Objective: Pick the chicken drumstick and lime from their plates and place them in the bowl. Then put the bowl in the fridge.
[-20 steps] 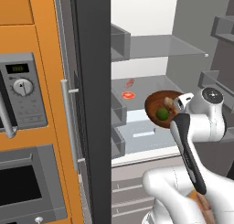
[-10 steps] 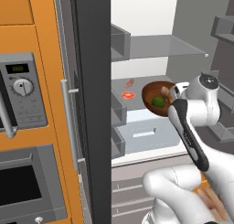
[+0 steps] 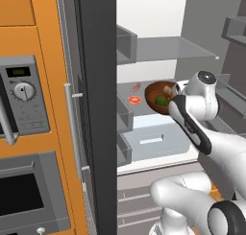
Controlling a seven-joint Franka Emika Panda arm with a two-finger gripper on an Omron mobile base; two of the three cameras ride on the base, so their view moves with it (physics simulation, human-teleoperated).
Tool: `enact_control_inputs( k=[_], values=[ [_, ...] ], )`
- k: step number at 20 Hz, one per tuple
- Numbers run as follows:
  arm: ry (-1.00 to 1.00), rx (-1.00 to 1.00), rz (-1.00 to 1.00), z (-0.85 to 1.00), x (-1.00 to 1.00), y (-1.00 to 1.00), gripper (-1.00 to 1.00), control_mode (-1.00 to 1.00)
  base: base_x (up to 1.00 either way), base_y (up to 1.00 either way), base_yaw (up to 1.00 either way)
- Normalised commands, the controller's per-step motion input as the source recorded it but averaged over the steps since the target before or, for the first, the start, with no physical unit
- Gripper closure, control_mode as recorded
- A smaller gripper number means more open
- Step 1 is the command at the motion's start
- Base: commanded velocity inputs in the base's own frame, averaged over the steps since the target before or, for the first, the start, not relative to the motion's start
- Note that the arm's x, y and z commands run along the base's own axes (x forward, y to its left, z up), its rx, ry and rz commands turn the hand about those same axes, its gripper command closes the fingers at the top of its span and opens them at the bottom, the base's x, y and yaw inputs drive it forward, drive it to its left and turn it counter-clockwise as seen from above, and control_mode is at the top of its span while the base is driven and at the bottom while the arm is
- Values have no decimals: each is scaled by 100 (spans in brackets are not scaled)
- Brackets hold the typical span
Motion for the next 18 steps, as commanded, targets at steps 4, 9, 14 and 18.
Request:
enact_control_inputs(
  k=[4,9,14,18],
  values=[
    [13,0,0,-22,53,0,100,-100,0,0,0],
    [8,0,0,-22,51,-1,100,-100,0,0,0],
    [0,0,0,-20,41,-6,100,-100,0,0,0],
    [0,0,0,-25,36,-9,100,-100,0,0,0]
  ],
)
